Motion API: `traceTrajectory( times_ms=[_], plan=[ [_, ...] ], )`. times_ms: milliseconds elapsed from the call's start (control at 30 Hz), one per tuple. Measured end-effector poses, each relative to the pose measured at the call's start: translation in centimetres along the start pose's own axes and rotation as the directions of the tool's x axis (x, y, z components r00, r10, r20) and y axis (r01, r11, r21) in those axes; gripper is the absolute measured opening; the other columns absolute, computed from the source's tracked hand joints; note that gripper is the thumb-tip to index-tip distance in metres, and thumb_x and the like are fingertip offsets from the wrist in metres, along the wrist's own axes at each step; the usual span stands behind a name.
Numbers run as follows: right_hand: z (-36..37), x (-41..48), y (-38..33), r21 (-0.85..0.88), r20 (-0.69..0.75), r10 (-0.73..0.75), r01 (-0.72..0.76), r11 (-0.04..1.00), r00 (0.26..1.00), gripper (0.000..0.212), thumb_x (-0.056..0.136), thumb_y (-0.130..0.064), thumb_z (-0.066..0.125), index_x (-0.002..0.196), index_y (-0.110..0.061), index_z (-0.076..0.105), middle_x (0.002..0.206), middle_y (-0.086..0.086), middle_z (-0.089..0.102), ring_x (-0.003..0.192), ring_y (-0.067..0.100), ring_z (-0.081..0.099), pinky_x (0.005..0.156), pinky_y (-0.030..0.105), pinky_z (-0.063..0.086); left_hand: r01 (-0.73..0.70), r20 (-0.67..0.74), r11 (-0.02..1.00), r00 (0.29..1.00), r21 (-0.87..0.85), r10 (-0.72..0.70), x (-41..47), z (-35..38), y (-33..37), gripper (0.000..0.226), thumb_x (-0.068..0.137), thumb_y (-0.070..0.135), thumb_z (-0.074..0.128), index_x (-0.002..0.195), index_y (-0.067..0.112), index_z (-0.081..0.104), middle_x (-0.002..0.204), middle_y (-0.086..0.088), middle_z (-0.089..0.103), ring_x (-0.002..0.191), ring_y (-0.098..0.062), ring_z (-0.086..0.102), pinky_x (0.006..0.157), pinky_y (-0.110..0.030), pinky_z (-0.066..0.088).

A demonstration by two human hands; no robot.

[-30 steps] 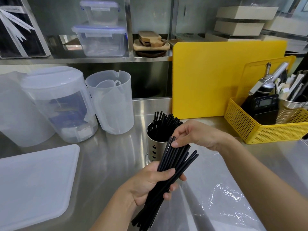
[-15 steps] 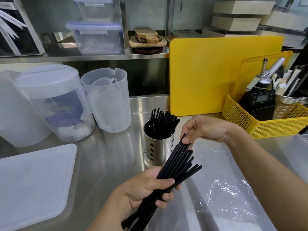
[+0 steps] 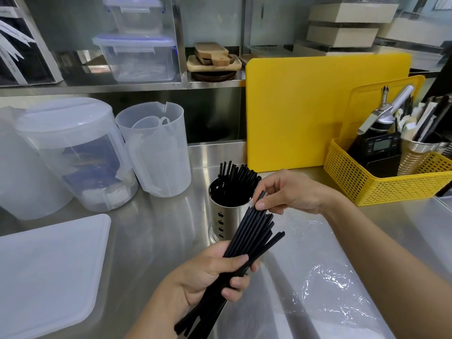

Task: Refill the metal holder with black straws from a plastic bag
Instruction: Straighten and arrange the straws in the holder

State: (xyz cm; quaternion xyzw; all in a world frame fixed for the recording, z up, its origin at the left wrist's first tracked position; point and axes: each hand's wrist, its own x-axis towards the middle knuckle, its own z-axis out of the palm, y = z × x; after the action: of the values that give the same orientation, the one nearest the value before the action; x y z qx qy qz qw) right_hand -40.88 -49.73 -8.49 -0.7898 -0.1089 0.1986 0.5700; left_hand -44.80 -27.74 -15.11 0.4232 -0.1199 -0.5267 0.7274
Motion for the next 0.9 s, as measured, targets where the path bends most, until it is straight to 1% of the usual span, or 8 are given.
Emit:
traceTrajectory(
  times_ms=[133, 233, 367, 467, 533, 700, 800, 900],
  plan=[
    [-0.5, -0.1, 0.0, 0.014, -0.006, -0.031, 0.031, 0.999, 0.999, 0.01, 0.067, -0.011, 0.071, 0.075, -0.006, 0.068, 0.058, 0.01, 0.057, 0.045, 0.012, 0.05, 0.045, 0.019, 0.034, 0.038, -0.009, 0.999, 0.999, -0.016, -0.038, 0.0, 0.1, 0.5, 0.047, 0.087, 0.016, 0.052, 0.126, -0.005, 0.036, 0.076, -0.001, 0.058, 0.041, -0.004, 0.036, 0.034, -0.013, 0.032],
    [-0.7, 0.0, 0.2, 0.029, -0.014, -0.061, 0.061, 0.998, 0.998, 0.009, 0.067, -0.01, 0.071, 0.075, -0.005, 0.068, 0.062, 0.014, 0.057, 0.044, 0.013, 0.052, 0.045, 0.018, 0.037, 0.05, -0.033, 0.999, 0.998, 0.002, -0.05, 0.2, 0.3, 0.7, 0.047, 0.079, 0.035, 0.064, 0.113, 0.009, 0.048, 0.073, -0.001, 0.055, 0.037, -0.002, 0.03, 0.031, -0.01, 0.027],
    [-0.7, 0.1, 0.5, 0.021, -0.013, -0.073, 0.073, 0.997, 0.997, 0.009, 0.068, -0.011, 0.071, 0.074, -0.006, 0.068, 0.069, 0.019, 0.057, 0.045, 0.012, 0.053, 0.046, 0.018, 0.038, 0.038, 0.018, 0.999, 0.999, -0.015, -0.037, 0.3, 0.1, 0.3, 0.087, 0.051, 0.064, 0.072, 0.117, 0.011, 0.049, 0.069, -0.001, 0.053, 0.036, 0.0, 0.029, 0.031, -0.01, 0.027],
    [-0.7, 0.2, 0.7, 0.011, -0.019, -0.066, 0.066, 0.998, 0.998, 0.01, 0.067, -0.011, 0.071, 0.074, -0.005, 0.068, 0.065, 0.016, 0.057, 0.044, 0.012, 0.053, 0.046, 0.018, 0.037, 0.021, 0.022, 0.996, 0.999, 0.092, -0.023, 0.2, 0.2, 0.5, 0.063, 0.059, 0.033, 0.084, 0.107, 0.009, 0.05, 0.069, -0.002, 0.044, 0.037, -0.001, 0.03, 0.033, -0.011, 0.027],
    [-0.8, 0.1, 0.6, -0.008, -0.023, -0.065, 0.065, 0.998, 0.998, 0.008, 0.066, -0.01, 0.071, 0.073, -0.006, 0.068, 0.06, 0.014, 0.058, 0.044, 0.013, 0.053, 0.045, 0.019, 0.037, 0.053, -0.06, 0.973, 0.997, 0.225, -0.04, 0.2, 0.6, 0.8, 0.036, 0.069, 0.01, 0.075, 0.096, 0.01, 0.05, 0.065, 0.001, 0.042, 0.037, -0.002, 0.029, 0.033, -0.013, 0.027],
    [-4.2, -1.5, -0.7, -0.061, -0.232, -0.093, 0.08, 0.995, 0.968, 0.012, 0.063, -0.017, 0.075, 0.07, -0.009, 0.07, 0.049, 0.008, 0.06, 0.044, 0.013, 0.05, 0.045, 0.019, 0.038, 0.153, -0.143, 0.921, 0.984, 0.358, -0.107, -1.3, -0.8, 1.2, 0.016, 0.078, 0.014, 0.066, 0.078, 0.015, 0.049, 0.059, 0.004, 0.043, 0.035, -0.002, 0.028, 0.034, -0.014, 0.026],
    [-6.6, -2.7, -0.9, -0.012, -0.473, -0.181, 0.199, 0.98, 0.862, 0.04, 0.047, -0.044, 0.084, 0.068, -0.013, 0.072, 0.046, 0.005, 0.06, 0.043, 0.012, 0.047, 0.043, 0.018, 0.037, 0.041, -0.258, 0.975, 0.966, 0.218, 0.017, -2.6, -2.2, 1.8, 0.036, 0.066, 0.031, 0.075, 0.065, 0.014, 0.043, 0.052, 0.004, 0.034, 0.033, -0.001, 0.023, 0.03, -0.013, 0.022],
    [-6.0, -2.3, -0.4, -0.041, -0.73, -0.275, 0.361, 0.932, 0.625, 0.03, 0.058, -0.037, 0.08, 0.073, -0.013, 0.069, 0.043, 0.0, 0.061, 0.041, 0.01, 0.047, 0.044, 0.018, 0.037, -0.241, -0.429, 0.97, 0.875, 0.012, 0.223, -2.2, -2.3, 3.6, 0.054, 0.051, 0.048, 0.084, 0.056, 0.017, 0.039, 0.047, 0.007, 0.03, 0.031, 0.0, 0.024, 0.027, -0.012, 0.022]
  ],
)
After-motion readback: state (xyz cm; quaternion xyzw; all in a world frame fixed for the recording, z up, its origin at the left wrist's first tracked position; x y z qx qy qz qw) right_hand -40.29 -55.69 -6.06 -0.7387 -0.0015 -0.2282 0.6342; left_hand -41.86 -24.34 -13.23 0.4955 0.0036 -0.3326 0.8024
